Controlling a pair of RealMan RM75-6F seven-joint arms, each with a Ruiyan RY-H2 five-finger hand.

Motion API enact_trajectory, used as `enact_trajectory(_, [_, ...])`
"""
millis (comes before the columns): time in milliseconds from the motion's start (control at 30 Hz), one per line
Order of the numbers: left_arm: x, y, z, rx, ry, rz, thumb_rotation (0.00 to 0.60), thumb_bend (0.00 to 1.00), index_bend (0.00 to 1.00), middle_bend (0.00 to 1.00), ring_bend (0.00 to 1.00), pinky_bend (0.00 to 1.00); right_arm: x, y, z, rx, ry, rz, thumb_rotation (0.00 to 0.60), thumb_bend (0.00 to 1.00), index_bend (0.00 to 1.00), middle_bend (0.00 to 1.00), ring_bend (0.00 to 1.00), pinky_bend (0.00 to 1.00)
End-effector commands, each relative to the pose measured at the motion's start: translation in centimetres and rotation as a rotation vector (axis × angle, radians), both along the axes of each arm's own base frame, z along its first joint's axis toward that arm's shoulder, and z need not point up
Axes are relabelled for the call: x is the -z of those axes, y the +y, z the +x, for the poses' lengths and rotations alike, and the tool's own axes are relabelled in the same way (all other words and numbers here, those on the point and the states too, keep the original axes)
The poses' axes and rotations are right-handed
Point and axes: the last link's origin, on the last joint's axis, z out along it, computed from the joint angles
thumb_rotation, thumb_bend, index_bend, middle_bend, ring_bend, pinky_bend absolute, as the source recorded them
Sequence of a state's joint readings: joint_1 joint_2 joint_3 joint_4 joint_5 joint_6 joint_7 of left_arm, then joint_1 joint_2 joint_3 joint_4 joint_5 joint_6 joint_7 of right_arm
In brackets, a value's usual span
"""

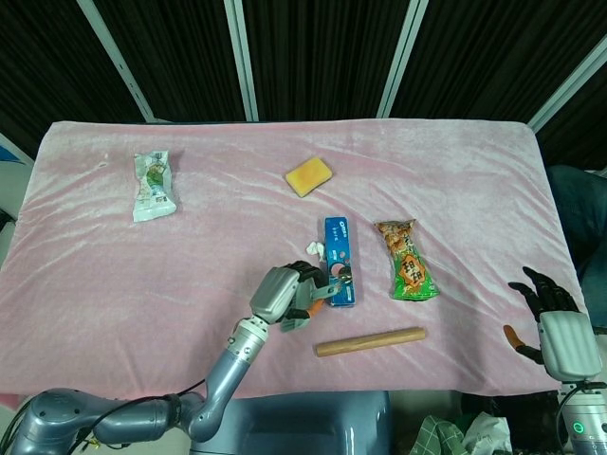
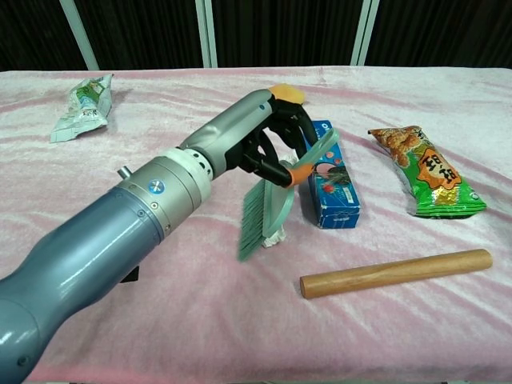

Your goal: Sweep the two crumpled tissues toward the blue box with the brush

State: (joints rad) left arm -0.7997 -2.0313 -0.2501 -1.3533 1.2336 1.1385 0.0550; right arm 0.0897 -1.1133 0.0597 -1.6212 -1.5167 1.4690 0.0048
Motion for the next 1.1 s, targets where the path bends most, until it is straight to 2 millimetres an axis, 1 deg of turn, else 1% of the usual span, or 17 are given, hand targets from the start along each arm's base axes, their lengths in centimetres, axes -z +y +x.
enact_trajectory(33, [0.7, -0.1, 0.5, -0.002, -0.036, -0.002, 0.6, 0.38, 0.63, 0.66, 0.3, 0.42, 0.0, 0.0, 0.0, 0.0, -0.003, 0.002, 0.6, 0.2, 0.27, 0.1, 0.12, 0.19])
enact_trajectory(200, [1.6, 0.2, 1.3, 0.008, -0.082, -0.002, 0.6, 0.38, 0.63, 0.66, 0.3, 0.42, 0.0, 0.0, 0.0, 0.0, -0.003, 0.002, 0.6, 0.2, 0.27, 0.1, 0.12, 0.19])
enact_trajectory(367, [2.2, 0.8, 2.9, 0.078, -0.152, 0.07, 0.6, 0.38, 0.62, 0.66, 0.3, 0.42, 0.0, 0.0, 0.0, 0.001, -0.002, 0.003, 0.6, 0.2, 0.27, 0.1, 0.12, 0.19])
enact_trajectory(433, [1.7, 1.6, 5.0, 0.098, -0.263, 0.116, 0.6, 0.38, 0.62, 0.66, 0.3, 0.42, 0.1, 0.0, 0.0, 0.002, -0.002, 0.007, 0.6, 0.2, 0.27, 0.1, 0.12, 0.19])
enact_trajectory(533, [1.3, 2.4, 5.8, 0.112, -0.332, 0.122, 0.6, 0.38, 0.61, 0.66, 0.3, 0.41, 0.1, 0.0, 0.0, 0.002, 0.0, 0.008, 0.6, 0.2, 0.27, 0.1, 0.12, 0.19])
enact_trajectory(600, [1.0, 2.6, 5.9, 0.112, -0.356, 0.127, 0.6, 0.38, 0.61, 0.65, 0.3, 0.41, 0.1, 0.0, 0.0, 0.003, 0.0, 0.008, 0.6, 0.2, 0.27, 0.1, 0.12, 0.19])
enact_trajectory(767, [0.5, 3.0, 6.0, 0.114, -0.367, 0.166, 0.6, 0.38, 0.6, 0.66, 0.3, 0.41, 0.1, 0.0, 0.0, 0.004, 0.0, 0.008, 0.6, 0.2, 0.27, 0.1, 0.12, 0.19])
enact_trajectory(900, [-0.2, 3.7, 5.3, 0.114, -0.34, 0.208, 0.6, 0.37, 0.61, 0.66, 0.3, 0.41, 0.1, 0.0, 0.0, 0.003, 0.001, 0.008, 0.6, 0.2, 0.27, 0.1, 0.12, 0.19])
enact_trajectory(1000, [-0.8, 4.3, 4.2, 0.124, -0.271, 0.234, 0.6, 0.38, 0.63, 0.66, 0.3, 0.41, 0.0, 0.1, 0.0, 0.005, 0.001, 0.003, 0.6, 0.2, 0.27, 0.1, 0.12, 0.19])
enact_trajectory(1100, [-1.7, 5.3, 2.4, 0.147, -0.136, 0.261, 0.6, 0.38, 0.63, 0.66, 0.3, 0.42, 0.0, 0.1, 0.0, 0.006, 0.002, 0.001, 0.6, 0.2, 0.27, 0.1, 0.12, 0.19])
